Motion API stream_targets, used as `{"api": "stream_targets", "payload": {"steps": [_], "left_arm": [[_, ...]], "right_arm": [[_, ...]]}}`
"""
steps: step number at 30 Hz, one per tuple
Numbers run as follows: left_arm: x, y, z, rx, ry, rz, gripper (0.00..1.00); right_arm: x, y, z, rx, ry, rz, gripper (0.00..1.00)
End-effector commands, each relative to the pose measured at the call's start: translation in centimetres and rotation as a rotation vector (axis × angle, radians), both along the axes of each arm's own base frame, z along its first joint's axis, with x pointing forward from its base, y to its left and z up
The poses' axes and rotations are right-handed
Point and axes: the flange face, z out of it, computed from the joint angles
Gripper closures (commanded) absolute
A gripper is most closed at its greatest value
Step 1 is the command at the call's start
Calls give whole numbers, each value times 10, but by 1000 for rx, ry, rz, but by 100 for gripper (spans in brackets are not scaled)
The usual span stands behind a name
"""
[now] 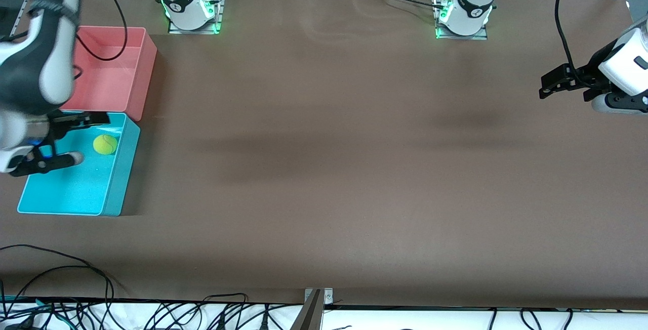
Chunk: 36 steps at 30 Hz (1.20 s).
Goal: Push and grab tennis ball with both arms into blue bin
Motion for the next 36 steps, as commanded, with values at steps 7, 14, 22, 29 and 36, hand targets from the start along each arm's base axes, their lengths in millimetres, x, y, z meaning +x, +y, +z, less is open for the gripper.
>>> {"api": "stream_targets", "payload": {"steps": [7, 14, 22, 29, 36], "left_arm": [[0, 6, 3, -19, -16, 10, 0], [2, 5, 5, -22, -21, 9, 0], [2, 6, 5, -22, -21, 9, 0], [2, 6, 5, -22, -19, 7, 0], [3, 6, 9, -22, -30, 4, 0]], "right_arm": [[-3, 22, 60, -20, -210, -75, 0], [-17, 12, 70, 16, -253, -195, 0], [-67, -14, 77, 116, -280, -201, 0], [-106, -20, 76, 99, -332, -206, 0], [-115, -2, 83, 29, -296, -258, 0]]}}
